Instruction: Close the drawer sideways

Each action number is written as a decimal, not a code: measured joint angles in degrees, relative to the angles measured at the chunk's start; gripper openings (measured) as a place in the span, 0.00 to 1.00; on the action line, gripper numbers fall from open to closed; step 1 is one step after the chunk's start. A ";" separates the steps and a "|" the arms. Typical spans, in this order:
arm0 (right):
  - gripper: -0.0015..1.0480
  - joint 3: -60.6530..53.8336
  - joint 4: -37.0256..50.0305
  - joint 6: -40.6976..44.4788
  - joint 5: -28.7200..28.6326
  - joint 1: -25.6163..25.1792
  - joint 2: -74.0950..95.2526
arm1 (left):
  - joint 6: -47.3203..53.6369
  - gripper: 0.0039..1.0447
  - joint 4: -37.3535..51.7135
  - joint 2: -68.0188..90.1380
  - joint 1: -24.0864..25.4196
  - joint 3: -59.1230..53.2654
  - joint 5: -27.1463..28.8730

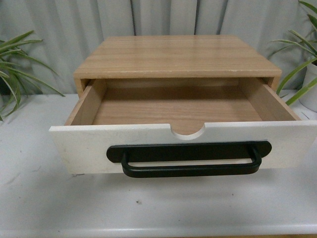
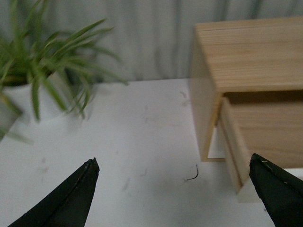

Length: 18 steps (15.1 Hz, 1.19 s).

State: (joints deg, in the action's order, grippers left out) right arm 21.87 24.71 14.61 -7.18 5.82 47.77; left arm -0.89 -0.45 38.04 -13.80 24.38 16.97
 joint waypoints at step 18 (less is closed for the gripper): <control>0.94 12.35 -8.24 66.99 0.11 6.58 29.66 | 62.73 0.94 13.33 38.14 -16.66 11.76 2.05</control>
State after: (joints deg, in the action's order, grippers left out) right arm 34.22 16.47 81.60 -7.07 12.40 77.43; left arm 61.84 12.88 76.18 -30.46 36.14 19.03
